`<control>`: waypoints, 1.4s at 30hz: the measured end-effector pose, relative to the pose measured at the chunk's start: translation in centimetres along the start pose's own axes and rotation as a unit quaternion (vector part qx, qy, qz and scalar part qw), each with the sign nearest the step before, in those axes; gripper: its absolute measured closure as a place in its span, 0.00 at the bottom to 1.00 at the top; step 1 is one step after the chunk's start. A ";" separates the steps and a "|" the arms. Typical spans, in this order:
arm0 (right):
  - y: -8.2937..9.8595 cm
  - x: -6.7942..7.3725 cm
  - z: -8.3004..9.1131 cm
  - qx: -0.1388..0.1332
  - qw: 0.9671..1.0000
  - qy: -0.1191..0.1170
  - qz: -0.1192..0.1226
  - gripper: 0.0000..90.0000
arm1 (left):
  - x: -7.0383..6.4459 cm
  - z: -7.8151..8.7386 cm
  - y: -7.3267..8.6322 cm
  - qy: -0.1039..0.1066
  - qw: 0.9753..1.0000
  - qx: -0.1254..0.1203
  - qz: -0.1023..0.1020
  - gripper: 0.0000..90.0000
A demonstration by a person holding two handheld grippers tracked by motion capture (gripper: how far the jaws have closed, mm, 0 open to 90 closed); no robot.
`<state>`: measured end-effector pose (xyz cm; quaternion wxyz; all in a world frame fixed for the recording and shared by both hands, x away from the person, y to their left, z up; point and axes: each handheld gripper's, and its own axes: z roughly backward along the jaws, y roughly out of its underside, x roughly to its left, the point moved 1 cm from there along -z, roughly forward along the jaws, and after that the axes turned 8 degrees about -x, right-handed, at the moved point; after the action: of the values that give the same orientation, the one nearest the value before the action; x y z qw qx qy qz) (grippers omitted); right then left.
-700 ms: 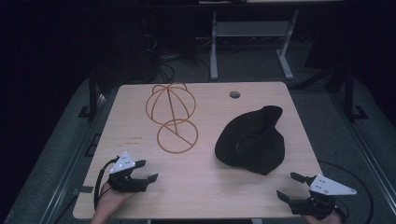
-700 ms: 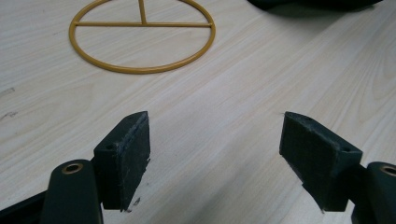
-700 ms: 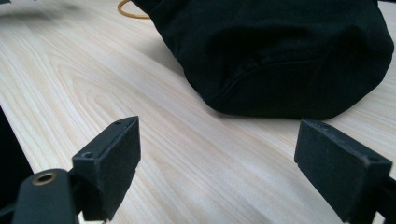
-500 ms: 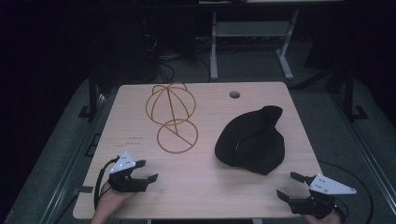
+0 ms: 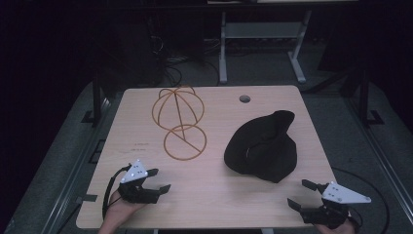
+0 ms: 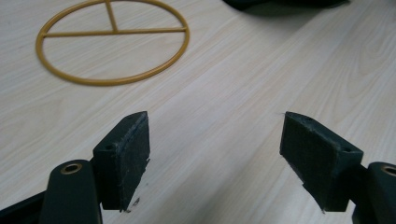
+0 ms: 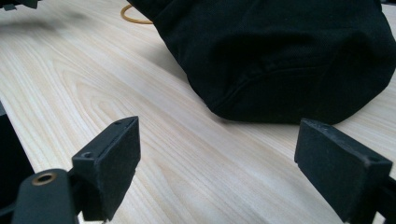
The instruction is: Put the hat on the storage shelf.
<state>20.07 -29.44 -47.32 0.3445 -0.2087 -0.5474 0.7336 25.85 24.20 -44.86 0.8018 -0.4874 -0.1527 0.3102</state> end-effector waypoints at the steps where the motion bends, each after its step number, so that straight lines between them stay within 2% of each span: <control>1: 0.0 0.0 0.0 -0.001 1.000 0.000 0.001 0.15 | -0.1 -0.1 -0.1 0.003 1.000 0.000 -0.002 0.26; 9: 0.0 -0.2 0.2 -0.005 1.000 0.002 0.000 0.15 | -1.2 -1.2 -0.8 0.022 1.000 0.004 -0.017 0.26; 14: 0.0 -0.2 0.2 -0.007 1.000 0.001 -0.002 0.15 | -1.9 -1.9 -1.5 0.042 0.999 -0.005 -0.011 0.26; 19: -0.1 -0.2 0.2 -0.009 1.000 0.001 -0.002 0.15 | -2.8 -2.8 -2.5 0.058 0.998 -0.003 -0.021 0.26; 28: 0.0 -0.3 0.4 -0.013 1.000 0.000 -0.005 0.15 | -4.1 -4.7 -4.2 0.089 0.996 -0.008 -0.028 0.26; 42: 0.0 -0.4 0.4 -0.013 1.000 -0.003 -0.004 0.15 | -6.1 -7.3 -7.0 0.121 0.991 -0.009 -0.048 0.26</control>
<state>20.07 -29.94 -47.21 0.3434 -0.2086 -0.5591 0.7253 27.70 12.90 -41.86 0.8239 -0.5206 -0.0809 0.2086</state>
